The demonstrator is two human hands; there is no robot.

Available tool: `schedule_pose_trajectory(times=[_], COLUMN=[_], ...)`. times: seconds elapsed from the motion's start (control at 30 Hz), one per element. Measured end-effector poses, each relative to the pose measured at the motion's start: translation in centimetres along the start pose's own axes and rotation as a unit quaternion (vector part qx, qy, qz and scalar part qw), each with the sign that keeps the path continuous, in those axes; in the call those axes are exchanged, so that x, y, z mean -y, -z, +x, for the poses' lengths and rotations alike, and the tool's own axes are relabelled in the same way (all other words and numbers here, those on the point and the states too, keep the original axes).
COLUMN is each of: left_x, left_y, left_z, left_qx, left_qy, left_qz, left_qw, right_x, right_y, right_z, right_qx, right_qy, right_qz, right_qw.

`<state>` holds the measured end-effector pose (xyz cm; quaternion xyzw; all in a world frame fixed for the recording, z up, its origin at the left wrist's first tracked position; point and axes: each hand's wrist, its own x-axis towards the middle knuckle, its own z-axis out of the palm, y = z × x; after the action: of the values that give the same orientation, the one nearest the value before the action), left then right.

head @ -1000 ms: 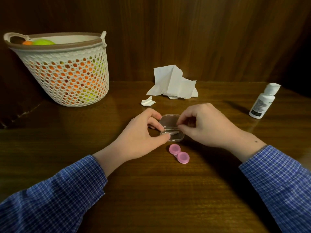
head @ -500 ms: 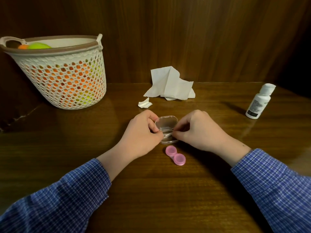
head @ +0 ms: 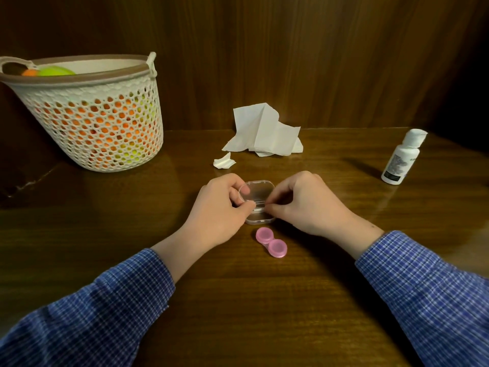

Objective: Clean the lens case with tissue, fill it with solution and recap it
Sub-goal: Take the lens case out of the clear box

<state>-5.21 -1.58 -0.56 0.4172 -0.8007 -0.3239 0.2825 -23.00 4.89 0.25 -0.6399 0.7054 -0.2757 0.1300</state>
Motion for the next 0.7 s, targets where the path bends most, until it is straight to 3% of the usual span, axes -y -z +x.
schedule_pose_trajectory(times=[0.33,0.47,0.7], left_x=[0.4,0.4,1.1], left_y=[0.8,1.1,1.4], left_z=[0.5,0.2,0.3], left_qx=[0.036,0.040,0.050], left_qy=[0.011,-0.003,-0.017], left_qz=[-0.017,-0.021,-0.059], left_qw=[0.999,0.999,0.997], right_x=[0.1,0.2,0.0], right_y=[0.9,1.4,0.9], right_z=[-0.2,-0.6,-0.6], right_qx=[-0.029,0.063,-0.014], right_qy=[-0.038,0.034,0.126], right_qz=[0.057,0.086,-0.008], right_qw=[0.997,0.994,0.992])
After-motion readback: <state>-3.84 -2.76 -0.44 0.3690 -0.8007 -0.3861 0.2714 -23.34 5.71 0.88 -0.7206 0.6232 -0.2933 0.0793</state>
